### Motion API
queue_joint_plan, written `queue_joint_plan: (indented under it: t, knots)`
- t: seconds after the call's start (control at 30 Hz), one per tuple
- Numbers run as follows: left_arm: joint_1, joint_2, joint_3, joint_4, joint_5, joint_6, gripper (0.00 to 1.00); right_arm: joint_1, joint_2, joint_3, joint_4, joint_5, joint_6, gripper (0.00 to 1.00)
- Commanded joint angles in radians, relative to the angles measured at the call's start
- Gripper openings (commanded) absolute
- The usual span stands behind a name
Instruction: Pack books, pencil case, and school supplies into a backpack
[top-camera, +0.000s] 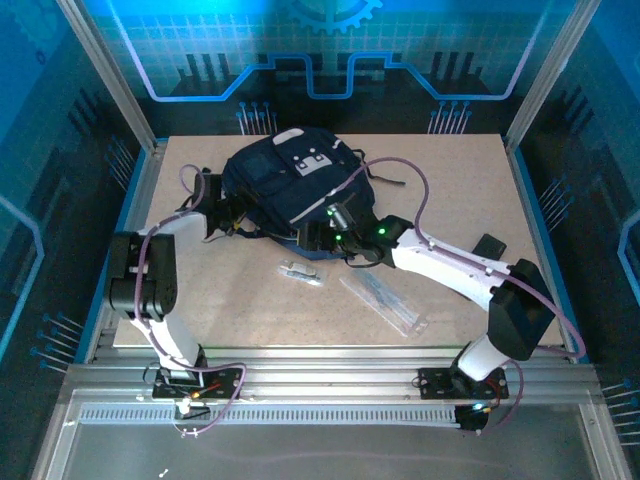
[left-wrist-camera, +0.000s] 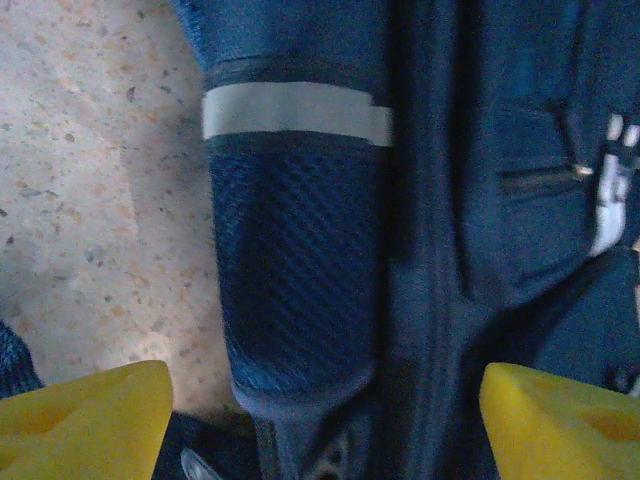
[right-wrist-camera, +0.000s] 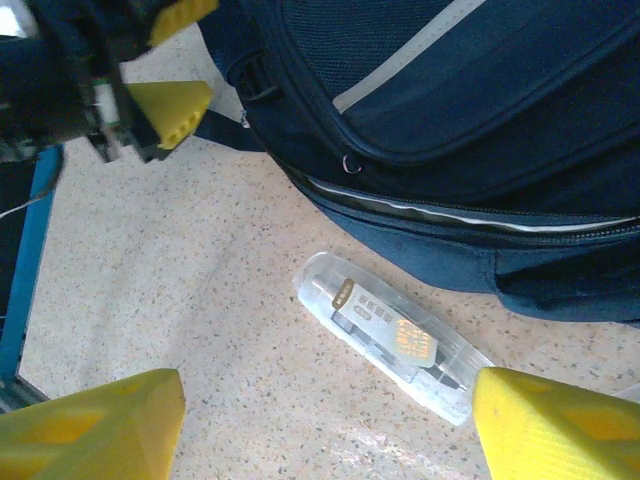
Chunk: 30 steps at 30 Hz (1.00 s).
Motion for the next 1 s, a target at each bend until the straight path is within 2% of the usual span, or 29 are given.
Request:
queue_joint_plan:
  t: [0.0,0.03,0.1,0.2,0.37,0.67,0.73,0.97]
  knots:
    - [0.004,0.079,0.043,0.064,-0.019,-0.032,0.75,0.034,0.029,0.019,0.046,0.006,0.020,0.74]
    - [0.004,0.097,0.054,0.069,-0.019,-0.036,0.72,0.042,0.036,0.020,0.055,0.003,0.024,0.72]
    - [0.001,0.132,0.066,0.097,-0.017,-0.041,0.61,0.059,0.063,0.019,0.095,-0.025,0.027,0.64]
    - [-0.001,0.144,0.061,0.132,-0.005,-0.053,0.33,0.084,0.126,0.037,0.156,-0.066,0.026,0.57]
    - [-0.027,0.083,-0.003,0.181,-0.005,-0.081,0.00,0.090,0.288,0.113,0.242,-0.114,0.045,0.53]
    - [-0.139,-0.094,-0.146,0.243,-0.034,-0.257,0.00,0.058,0.509,0.262,0.344,-0.117,0.050,0.55]
    - [-0.161,-0.117,-0.156,0.248,-0.034,-0.289,0.00,0.059,0.524,0.276,0.340,-0.088,0.038,0.55]
    - [-0.213,-0.193,-0.173,0.231,-0.066,-0.322,0.00,0.060,0.517,0.264,0.267,0.140,-0.044,0.54]
